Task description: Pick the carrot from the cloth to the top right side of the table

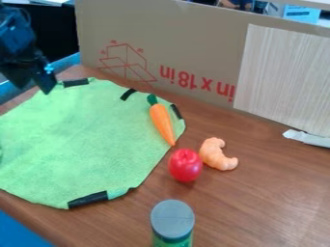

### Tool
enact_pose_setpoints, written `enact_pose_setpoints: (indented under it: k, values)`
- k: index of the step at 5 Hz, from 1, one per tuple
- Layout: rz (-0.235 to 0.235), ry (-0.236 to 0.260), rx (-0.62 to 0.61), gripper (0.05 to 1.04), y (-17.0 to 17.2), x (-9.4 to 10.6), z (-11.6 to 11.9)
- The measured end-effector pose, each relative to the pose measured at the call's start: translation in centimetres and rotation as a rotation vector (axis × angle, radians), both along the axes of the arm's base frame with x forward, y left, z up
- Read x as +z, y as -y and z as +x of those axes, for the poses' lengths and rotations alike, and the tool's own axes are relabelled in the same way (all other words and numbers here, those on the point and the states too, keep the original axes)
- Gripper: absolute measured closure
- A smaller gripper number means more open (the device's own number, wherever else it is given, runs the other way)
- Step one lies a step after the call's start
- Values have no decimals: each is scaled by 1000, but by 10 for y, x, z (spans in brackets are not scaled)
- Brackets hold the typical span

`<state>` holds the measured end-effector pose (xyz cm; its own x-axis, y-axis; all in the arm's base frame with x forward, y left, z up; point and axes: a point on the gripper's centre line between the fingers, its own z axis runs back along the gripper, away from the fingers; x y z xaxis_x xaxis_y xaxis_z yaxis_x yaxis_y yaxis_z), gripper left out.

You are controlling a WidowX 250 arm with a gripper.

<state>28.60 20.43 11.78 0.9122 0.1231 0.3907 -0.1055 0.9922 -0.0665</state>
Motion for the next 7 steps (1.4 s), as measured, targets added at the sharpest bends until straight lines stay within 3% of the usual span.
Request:
enact_pose_setpoints:
  k: [2, 4, 6, 7]
  values:
    - [-82, -63, 205, 84, 48, 14, 17]
    - [-41, 18, 429, 84, 86, 16, 44]
    - [-71, 122, 556, 84, 111, 6, 66]
    - [-101, 111, 628, 84, 117, -8, 71]
